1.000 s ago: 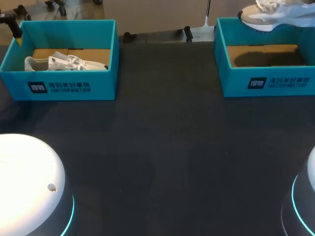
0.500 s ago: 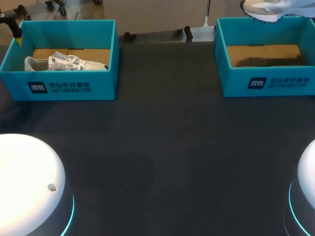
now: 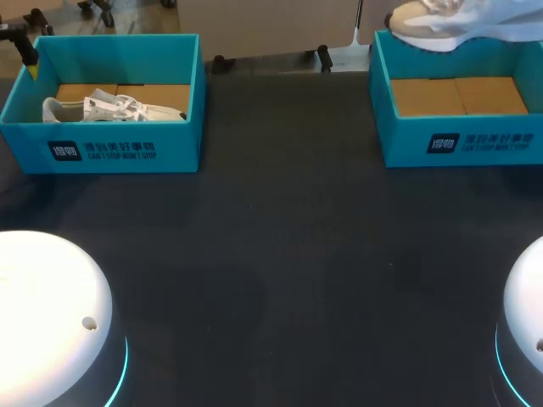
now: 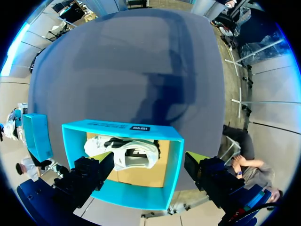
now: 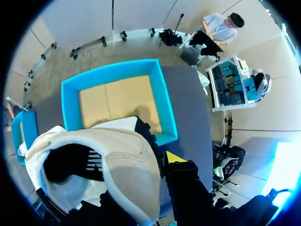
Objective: Take the shoe out of the shoebox, open the shoe tongue, remove and reinsert the insole, then place the shoe into the shoebox
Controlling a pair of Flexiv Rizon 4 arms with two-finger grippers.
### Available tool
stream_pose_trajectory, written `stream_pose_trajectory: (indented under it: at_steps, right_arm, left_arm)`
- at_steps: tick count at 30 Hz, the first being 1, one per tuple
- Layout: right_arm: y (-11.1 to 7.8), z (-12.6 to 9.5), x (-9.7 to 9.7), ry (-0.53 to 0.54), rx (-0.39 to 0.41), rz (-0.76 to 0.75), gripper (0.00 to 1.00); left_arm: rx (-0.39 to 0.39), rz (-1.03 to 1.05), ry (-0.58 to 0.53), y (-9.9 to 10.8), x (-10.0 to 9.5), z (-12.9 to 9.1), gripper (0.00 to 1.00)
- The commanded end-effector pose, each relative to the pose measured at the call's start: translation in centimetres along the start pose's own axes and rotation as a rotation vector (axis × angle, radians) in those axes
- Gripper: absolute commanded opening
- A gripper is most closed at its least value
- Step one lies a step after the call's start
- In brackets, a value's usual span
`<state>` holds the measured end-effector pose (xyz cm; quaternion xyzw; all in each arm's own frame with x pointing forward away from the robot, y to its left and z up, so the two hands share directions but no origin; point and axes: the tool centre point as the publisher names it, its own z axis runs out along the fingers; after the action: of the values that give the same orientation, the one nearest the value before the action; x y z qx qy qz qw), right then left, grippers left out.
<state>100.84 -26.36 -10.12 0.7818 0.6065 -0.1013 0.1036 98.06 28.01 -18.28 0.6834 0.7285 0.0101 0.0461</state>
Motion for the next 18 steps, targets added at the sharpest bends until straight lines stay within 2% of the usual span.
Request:
stream_pose_trajectory:
  at_steps: [1, 5, 6, 7, 11, 18]
  right_arm:
    - [-5.0, -0.2, 0.7, 0.001, -0.161, 0.011, 0.0]
    - [-7.9, -0.7, 1.7, -0.004, -0.17, 0.029, 0.0]
    - [-8.1, -0.7, 1.7, -0.007, -0.168, 0.031, 0.0]
    - [-9.3, -0.9, 2.1, -0.006, -0.169, 0.031, 0.0]
    - [-11.5, -0.9, 3.0, 0.011, -0.156, 0.04, 0.0]
    - [-11.5, -0.9, 3.0, 0.011, -0.156, 0.04, 0.0]
  left_arm:
    - [-0.002, 0.001, 0.002, -0.1, 0.0, 0.0, 1.0]
    - [-0.002, 0.001, 0.002, -0.1, 0.0, 0.0, 1.0]
    - [-0.002, 0.001, 0.002, -0.1, 0.0, 0.0, 1.0]
    - [-0.002, 0.001, 0.002, -0.1, 0.0, 0.0, 1.0]
    - [-0.002, 0.001, 0.002, -0.1, 0.0, 0.0, 1.0]
    - [-0.002, 0.001, 0.002, -0.1, 0.0, 0.0, 1.0]
